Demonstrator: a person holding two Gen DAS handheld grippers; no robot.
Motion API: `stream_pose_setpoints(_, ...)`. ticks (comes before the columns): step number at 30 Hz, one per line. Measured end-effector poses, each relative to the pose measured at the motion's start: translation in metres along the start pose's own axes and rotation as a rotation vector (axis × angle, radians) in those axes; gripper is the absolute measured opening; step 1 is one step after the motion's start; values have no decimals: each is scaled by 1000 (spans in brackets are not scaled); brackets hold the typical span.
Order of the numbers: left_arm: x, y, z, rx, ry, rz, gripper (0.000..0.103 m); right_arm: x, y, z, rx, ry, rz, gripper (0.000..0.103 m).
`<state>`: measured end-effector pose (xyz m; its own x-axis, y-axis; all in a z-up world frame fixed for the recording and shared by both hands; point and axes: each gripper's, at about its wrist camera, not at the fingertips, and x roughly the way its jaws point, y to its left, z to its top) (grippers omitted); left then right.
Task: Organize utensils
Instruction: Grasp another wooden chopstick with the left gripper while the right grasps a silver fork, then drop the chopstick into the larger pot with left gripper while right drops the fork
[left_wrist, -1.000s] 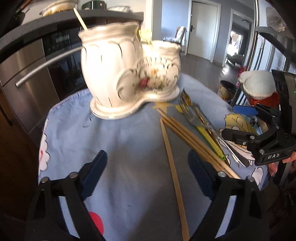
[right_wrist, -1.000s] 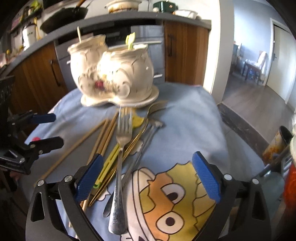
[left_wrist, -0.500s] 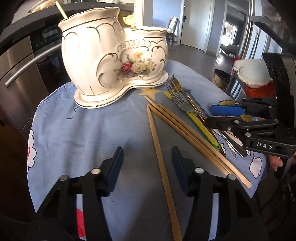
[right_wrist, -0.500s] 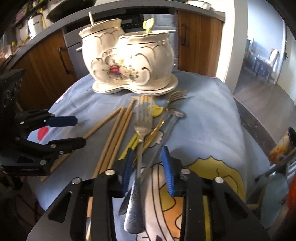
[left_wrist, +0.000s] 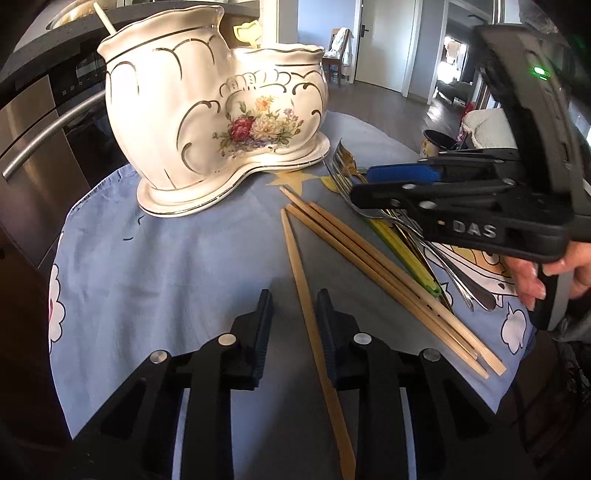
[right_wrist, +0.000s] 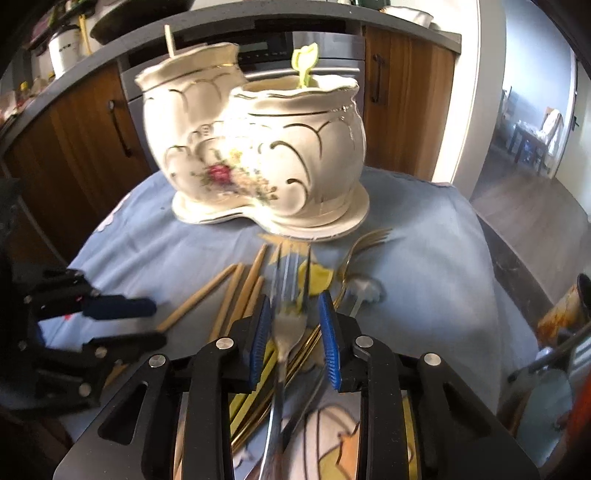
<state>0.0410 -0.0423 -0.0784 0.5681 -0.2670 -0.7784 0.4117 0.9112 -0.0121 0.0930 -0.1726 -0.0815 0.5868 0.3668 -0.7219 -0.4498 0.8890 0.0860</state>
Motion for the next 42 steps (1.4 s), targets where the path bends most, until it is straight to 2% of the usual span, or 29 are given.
stream_pose_setpoints(8, 9, 0, 9, 10, 7, 7, 24, 14, -13, 11, 29, 31, 103, 30)
stream_pose_setpoints(12, 12, 0, 12, 15, 12, 15, 24, 15, -17, 15, 30, 31, 110, 24)
stream_pose_setpoints(16, 14, 2, 12, 16, 9, 35, 11, 6, -16, 11, 13, 1, 107, 24)
stream_pose_setpoints(20, 14, 4, 12, 28, 9, 26, 9, -4, -12, 7, -14, -28, 78, 23)
stream_pose_setpoints(24, 10, 8, 9, 6, 7, 17, 6, -26, -15, 9, 13, -77, 89, 23)
stream_pose_setpoints(31, 3, 9, -2, 12, -7, 14, 6, -71, -7, 6, -23, -189, 43, 23)
stream_pose_setpoints(35, -2, 11, -7, -2, -12, 4, 6, -98, -5, 5, -20, -244, 47, 23)
stream_pose_setpoints(42, -12, 8, -13, 5, -28, 5, 6, -126, -3, 4, -36, -292, 28, 23)
